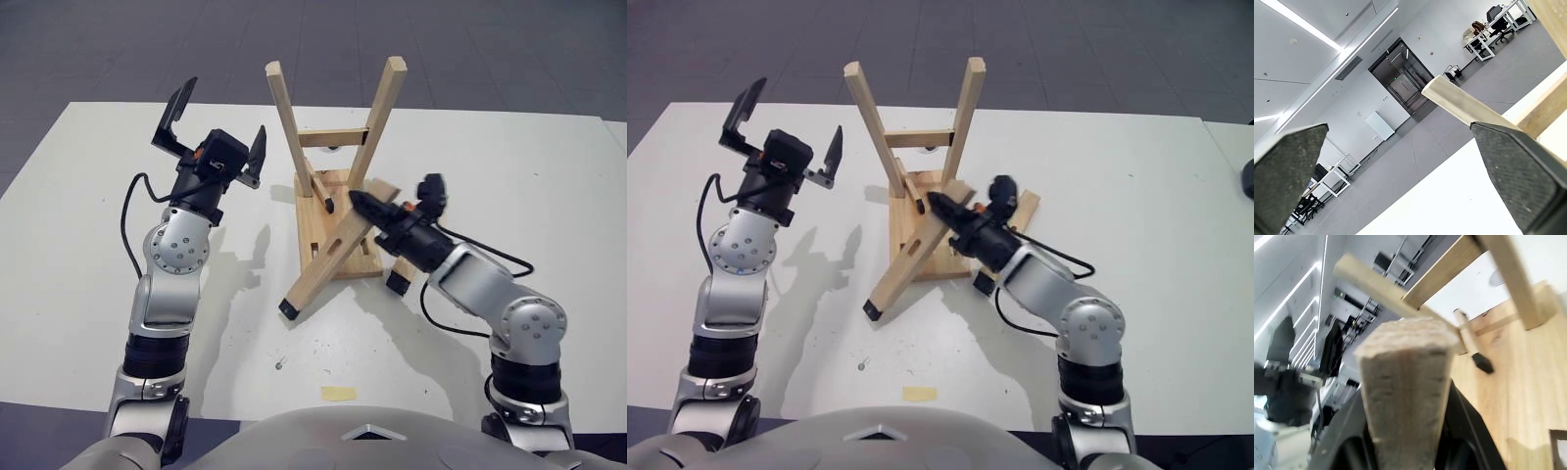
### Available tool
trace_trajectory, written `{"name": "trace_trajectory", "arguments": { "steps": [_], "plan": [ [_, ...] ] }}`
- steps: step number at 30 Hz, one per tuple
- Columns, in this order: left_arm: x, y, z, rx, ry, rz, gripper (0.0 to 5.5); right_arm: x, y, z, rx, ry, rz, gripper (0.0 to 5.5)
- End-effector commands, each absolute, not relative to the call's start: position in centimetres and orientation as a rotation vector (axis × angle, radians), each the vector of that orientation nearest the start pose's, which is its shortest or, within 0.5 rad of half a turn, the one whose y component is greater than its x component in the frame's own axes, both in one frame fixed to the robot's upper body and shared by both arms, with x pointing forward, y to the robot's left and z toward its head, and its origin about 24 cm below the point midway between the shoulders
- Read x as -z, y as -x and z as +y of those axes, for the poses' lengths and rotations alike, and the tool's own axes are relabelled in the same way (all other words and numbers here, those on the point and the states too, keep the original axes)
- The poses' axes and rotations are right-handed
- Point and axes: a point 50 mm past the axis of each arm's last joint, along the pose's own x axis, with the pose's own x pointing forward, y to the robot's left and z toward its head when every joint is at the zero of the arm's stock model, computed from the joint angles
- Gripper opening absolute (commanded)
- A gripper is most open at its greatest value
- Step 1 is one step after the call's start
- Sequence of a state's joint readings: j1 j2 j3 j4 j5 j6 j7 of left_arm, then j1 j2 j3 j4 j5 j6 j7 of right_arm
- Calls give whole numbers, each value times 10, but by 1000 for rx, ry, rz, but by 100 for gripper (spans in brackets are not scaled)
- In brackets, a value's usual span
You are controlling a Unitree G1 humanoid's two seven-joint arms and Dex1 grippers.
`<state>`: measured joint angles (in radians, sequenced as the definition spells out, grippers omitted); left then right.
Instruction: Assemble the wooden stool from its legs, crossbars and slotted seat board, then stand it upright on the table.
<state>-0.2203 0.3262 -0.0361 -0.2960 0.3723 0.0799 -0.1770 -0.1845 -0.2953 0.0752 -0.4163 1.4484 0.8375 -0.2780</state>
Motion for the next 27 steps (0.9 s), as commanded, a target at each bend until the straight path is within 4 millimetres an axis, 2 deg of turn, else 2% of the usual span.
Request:
{"name": "trace_trajectory", "arguments": {
  "steps": [1, 4, 6, 9, 14, 18, 20, 22, 24, 27],
  "plan": [
    [-161, -283, 159, 177, -714, -383, 540, -132, -248, -61, -890, -679, 466, 101],
    [-158, -285, 157, 189, -706, -369, 540, -146, -254, -39, -995, -677, 390, 101],
    [-156, -287, 154, 209, -697, -359, 540, -154, -258, -26, -1018, -649, 326, 145],
    [-152, -288, 150, 237, -694, -342, 540, -155, -270, -22, -934, -565, 242, 185],
    [-152, -288, 152, 226, -692, -339, 540, -159, -278, -40, -814, -528, 134, 257],
    [-158, -291, 163, 149, -702, -346, 540, -166, -274, -69, -708, -519, 49, 320],
    [-163, -292, 168, 107, -711, -362, 540, -162, -265, -84, -659, -481, 44, 349],
    [-166, -293, 174, 67, -714, -373, 540, -149, -258, -93, -637, -385, 93, 376],
    [-169, -293, 177, 42, -716, -383, 540, -131, -254, -96, -632, -274, 157, 413],
    [-171, -297, 182, 19, -708, -382, 540, -105, -262, -95, -638, -127, 233, 463]
  ]
}}
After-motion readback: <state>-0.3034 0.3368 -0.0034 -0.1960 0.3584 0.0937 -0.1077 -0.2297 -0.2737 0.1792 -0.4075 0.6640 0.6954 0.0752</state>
